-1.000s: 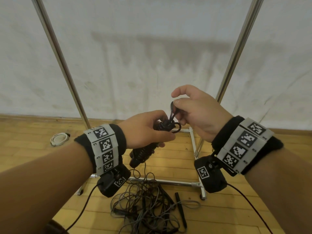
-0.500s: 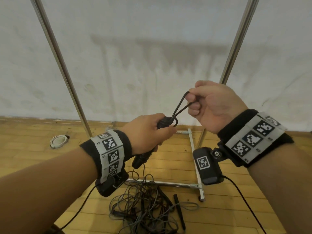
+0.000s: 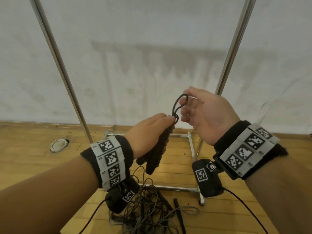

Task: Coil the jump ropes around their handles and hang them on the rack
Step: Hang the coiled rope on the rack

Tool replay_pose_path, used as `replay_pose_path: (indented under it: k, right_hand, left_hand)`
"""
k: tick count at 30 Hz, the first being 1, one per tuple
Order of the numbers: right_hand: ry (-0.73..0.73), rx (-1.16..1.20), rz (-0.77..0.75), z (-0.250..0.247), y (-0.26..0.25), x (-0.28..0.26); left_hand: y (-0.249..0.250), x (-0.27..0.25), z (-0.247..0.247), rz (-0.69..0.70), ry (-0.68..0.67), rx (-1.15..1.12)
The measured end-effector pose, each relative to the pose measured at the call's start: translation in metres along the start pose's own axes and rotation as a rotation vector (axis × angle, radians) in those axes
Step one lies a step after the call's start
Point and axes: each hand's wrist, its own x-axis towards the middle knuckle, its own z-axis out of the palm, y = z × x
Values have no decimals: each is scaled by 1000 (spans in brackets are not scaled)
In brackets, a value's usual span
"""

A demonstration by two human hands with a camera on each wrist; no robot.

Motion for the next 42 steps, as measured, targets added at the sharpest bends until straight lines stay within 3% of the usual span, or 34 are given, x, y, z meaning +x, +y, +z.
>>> replay_pose_path:
  k: [7,10,13,17,20,25,31,42]
  right_hand:
    - [-164,-389,-75,-1,16,-5]
    - [-168,-622,-222,3,18,-6]
    - [-83,-725,-363,5,22,-4]
    - [20,-615,-375,3,22,0]
    - [5,-426,-269,0,17,0]
    - [-37,-349,-234,-1,11,2]
    - [-79,-551,-335,3,-10,4]
    - [-28,-723,-372,14,-78,-2]
  left_hand:
    - [-1,4,-5,-50,25,-3]
    - [-2,6,-2,-20,94,-17]
    - [0,6,0,38,153,3]
    - [1,5,-1,116,163,-46]
    - [2,7,-1,174,150,-4]
    - [4,11,-7,134,93,22]
    - [21,15,-21,154,62,-54]
    - [98,18,-26,319,181,229]
